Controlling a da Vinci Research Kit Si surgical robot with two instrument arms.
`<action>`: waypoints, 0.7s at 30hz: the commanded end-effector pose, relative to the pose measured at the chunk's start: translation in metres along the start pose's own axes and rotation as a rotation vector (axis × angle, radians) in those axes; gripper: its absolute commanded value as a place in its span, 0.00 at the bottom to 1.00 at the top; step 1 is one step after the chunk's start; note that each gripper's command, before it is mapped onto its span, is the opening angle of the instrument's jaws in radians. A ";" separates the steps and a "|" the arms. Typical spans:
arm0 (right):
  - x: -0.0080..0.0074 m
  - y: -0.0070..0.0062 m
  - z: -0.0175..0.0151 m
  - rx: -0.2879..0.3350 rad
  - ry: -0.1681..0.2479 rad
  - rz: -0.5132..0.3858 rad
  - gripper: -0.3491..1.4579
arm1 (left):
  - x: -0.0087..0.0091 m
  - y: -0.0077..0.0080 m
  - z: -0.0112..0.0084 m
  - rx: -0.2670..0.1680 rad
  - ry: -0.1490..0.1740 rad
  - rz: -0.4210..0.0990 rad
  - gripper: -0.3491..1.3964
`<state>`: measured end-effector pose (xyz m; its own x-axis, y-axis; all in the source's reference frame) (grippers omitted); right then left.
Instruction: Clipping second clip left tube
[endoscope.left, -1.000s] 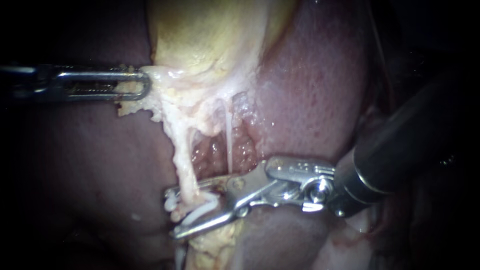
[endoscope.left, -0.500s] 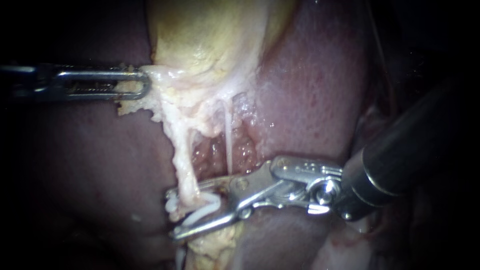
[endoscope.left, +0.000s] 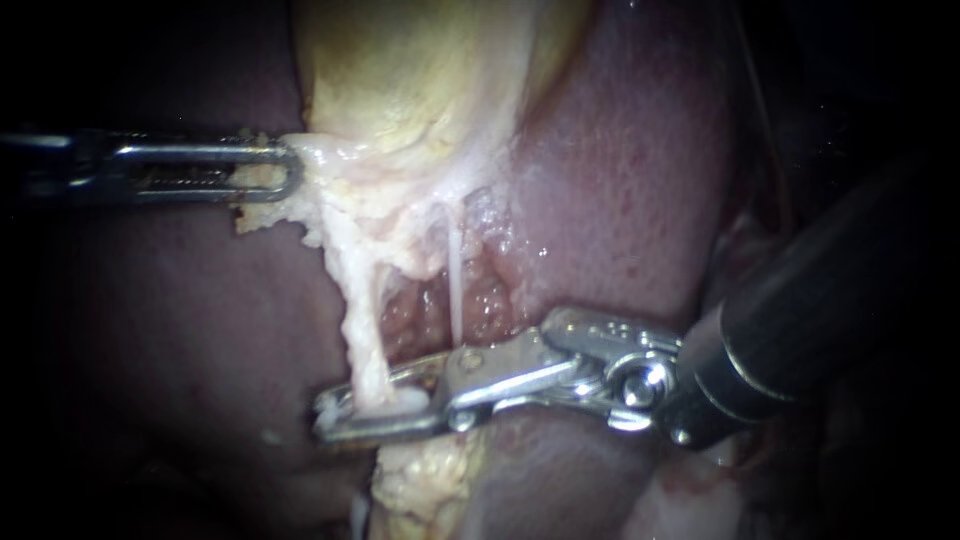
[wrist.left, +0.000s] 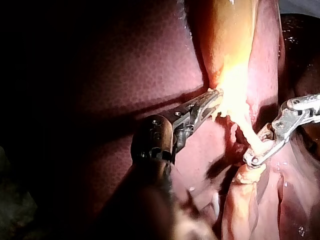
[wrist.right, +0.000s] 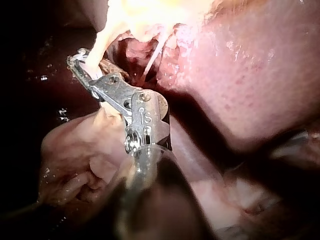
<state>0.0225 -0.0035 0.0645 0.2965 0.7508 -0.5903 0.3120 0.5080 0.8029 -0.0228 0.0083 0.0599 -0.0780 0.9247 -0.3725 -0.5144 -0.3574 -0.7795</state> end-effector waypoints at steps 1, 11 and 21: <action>0.0000 0.0000 0.0001 0.000 0.001 0.002 0.00 | 0.0000 0.0000 0.0000 0.000 0.000 0.000 0.00; -0.0008 -0.0002 0.0005 -0.025 -0.051 0.072 0.00 | 0.0000 -0.0002 -0.0001 0.000 0.000 0.000 0.00; -0.0008 0.0000 0.0003 -0.027 -0.050 0.072 0.00 | 0.0000 -0.0002 -0.0001 0.001 0.000 0.000 0.00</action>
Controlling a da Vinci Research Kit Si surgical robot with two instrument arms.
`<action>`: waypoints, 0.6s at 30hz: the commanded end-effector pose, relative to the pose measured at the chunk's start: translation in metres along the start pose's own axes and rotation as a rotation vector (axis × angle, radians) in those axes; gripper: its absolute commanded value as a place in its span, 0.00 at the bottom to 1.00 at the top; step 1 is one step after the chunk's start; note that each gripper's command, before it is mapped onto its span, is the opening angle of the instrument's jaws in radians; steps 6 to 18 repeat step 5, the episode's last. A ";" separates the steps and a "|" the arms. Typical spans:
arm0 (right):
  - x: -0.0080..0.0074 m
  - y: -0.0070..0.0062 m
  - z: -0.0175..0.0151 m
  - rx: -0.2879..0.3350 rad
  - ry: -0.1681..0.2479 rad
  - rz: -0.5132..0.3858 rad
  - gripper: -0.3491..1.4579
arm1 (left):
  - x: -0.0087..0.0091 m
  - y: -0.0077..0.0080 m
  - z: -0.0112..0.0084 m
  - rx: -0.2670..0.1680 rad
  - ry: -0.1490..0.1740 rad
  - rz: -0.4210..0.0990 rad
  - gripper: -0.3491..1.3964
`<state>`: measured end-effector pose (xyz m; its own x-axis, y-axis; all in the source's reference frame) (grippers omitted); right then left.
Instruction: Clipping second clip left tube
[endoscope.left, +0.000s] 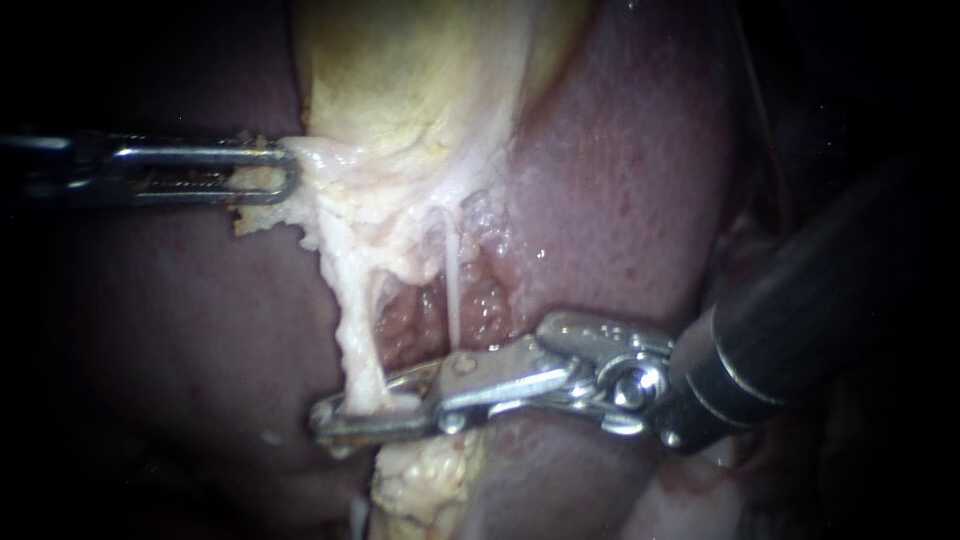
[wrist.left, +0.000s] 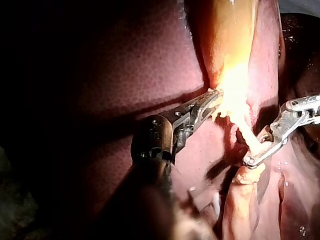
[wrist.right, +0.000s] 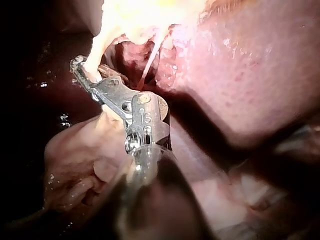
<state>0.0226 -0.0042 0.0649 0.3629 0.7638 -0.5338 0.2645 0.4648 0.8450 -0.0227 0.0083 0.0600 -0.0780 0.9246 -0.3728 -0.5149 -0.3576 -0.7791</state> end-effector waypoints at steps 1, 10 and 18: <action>0.0000 0.0000 0.0000 0.000 0.000 0.000 0.00 | 0.0000 0.0000 0.0000 0.000 0.000 0.000 0.00; 0.0000 0.0000 0.0000 0.000 0.000 0.000 0.00 | 0.0000 -0.0001 0.0000 0.000 0.000 0.000 0.00; 0.0000 0.0000 0.0000 0.000 0.000 0.000 0.00 | 0.0000 -0.0001 0.0000 0.000 0.000 0.000 0.00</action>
